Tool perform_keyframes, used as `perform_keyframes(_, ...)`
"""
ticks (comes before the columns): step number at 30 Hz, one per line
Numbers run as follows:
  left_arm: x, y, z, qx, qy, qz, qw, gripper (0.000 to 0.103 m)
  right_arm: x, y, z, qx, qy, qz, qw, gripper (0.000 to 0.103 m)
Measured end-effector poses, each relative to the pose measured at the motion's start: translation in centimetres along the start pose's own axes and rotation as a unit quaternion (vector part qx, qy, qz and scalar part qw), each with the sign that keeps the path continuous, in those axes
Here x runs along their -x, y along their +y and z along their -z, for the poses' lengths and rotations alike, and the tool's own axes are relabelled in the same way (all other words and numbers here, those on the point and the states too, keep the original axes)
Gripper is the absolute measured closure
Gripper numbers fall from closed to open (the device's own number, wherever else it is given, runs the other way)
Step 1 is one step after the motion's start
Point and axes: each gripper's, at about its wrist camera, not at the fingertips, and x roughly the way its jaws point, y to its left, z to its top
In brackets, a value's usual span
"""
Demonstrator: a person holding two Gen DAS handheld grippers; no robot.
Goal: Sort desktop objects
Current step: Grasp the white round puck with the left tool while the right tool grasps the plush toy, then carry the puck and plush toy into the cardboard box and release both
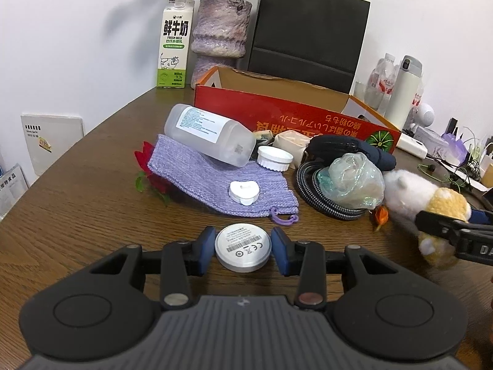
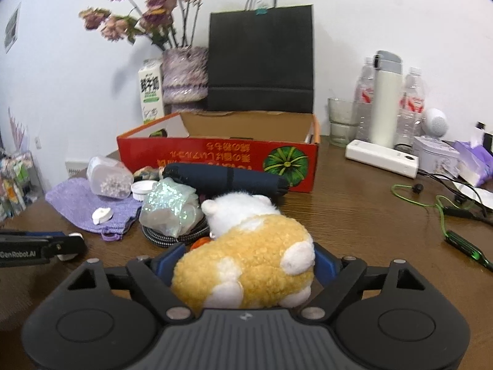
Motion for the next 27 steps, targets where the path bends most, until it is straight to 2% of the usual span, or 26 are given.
perform_keyframes(6,0.6,-0.2,0.0,0.000,-0.016,0.004,0.9999,0.063,2.1,-0.9,-0.1,-0.028,-0.039,0.007,0.999,0.020)
perform_keyframes(11,2.5,-0.3,-1.3,0.005,-0.045,0.028,0.9986,0.063,3.2,-1.2,-1.8,-0.035,-0.068,0.008,0.997,0.020)
perform_keyframes(15,3.0,-0.6,-4.4,0.010,-0.058,0.049,0.9971,0.063,3.0,-1.0,-4.7,-0.025,-0.091,-0.003,0.995,0.019)
perform_keyframes(19,2.4,-1.7,-8.9,0.007,-0.089,0.064,0.9939,0.063,1.2,0.1,-8.1,-0.009,-0.104,-0.004,0.995,0.019)
perform_keyframes(23,-0.1,-2.7,-13.2,0.035,-0.114,0.072,0.9902,0.063,-1.8,0.8,-11.6,-0.005,-0.113,0.005,0.994,0.019)
perform_keyframes(27,-4.1,-3.1,-15.7,0.070,-0.122,0.065,0.9879,0.063,-6.0,0.7,-13.8,-0.030,-0.111,0.007,0.993,0.019)
